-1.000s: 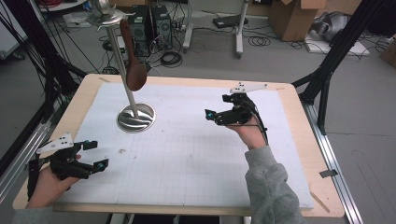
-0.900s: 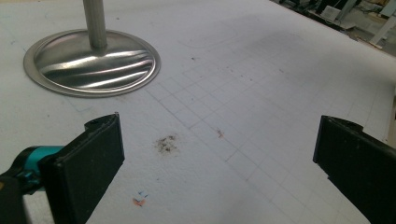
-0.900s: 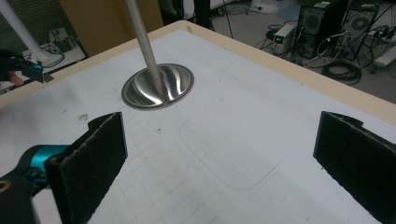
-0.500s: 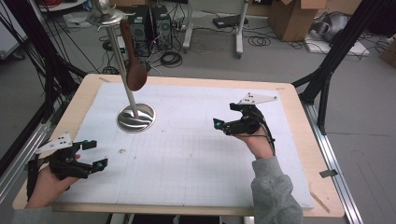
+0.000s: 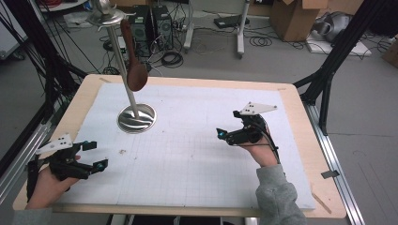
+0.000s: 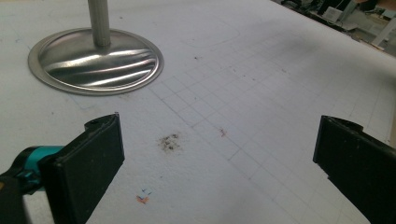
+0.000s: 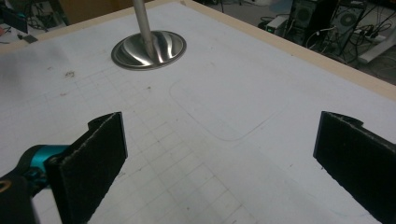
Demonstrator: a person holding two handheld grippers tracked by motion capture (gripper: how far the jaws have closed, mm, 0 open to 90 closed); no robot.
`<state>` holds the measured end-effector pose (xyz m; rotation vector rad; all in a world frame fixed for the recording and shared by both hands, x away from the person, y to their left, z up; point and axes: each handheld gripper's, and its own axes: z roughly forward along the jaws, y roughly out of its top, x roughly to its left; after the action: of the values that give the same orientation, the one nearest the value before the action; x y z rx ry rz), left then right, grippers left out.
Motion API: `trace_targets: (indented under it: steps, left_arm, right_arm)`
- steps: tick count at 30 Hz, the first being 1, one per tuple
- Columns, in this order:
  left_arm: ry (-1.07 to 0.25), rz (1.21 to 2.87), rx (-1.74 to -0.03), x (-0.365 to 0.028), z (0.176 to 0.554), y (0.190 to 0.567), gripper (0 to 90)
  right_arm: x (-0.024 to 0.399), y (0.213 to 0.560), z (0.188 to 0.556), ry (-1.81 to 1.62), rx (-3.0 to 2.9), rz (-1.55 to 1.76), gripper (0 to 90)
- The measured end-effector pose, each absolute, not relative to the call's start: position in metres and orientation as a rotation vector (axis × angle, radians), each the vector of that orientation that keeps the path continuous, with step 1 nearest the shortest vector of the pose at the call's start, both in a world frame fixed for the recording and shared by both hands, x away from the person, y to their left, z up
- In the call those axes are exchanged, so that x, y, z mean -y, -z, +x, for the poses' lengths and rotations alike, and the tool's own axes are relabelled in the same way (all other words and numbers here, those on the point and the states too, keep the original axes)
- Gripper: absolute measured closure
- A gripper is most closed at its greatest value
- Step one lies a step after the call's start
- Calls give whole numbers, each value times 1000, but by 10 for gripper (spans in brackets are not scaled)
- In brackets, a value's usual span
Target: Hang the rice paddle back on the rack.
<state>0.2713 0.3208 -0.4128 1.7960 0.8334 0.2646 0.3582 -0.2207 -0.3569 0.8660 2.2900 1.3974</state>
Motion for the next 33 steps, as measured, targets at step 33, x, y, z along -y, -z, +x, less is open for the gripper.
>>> trace_targets:
  steps: [33]
  left_arm:
    - [-277,1794,-828,-319,271,412,23]
  right_arm:
    - [266,373,328,-1471,-2198,940,16]
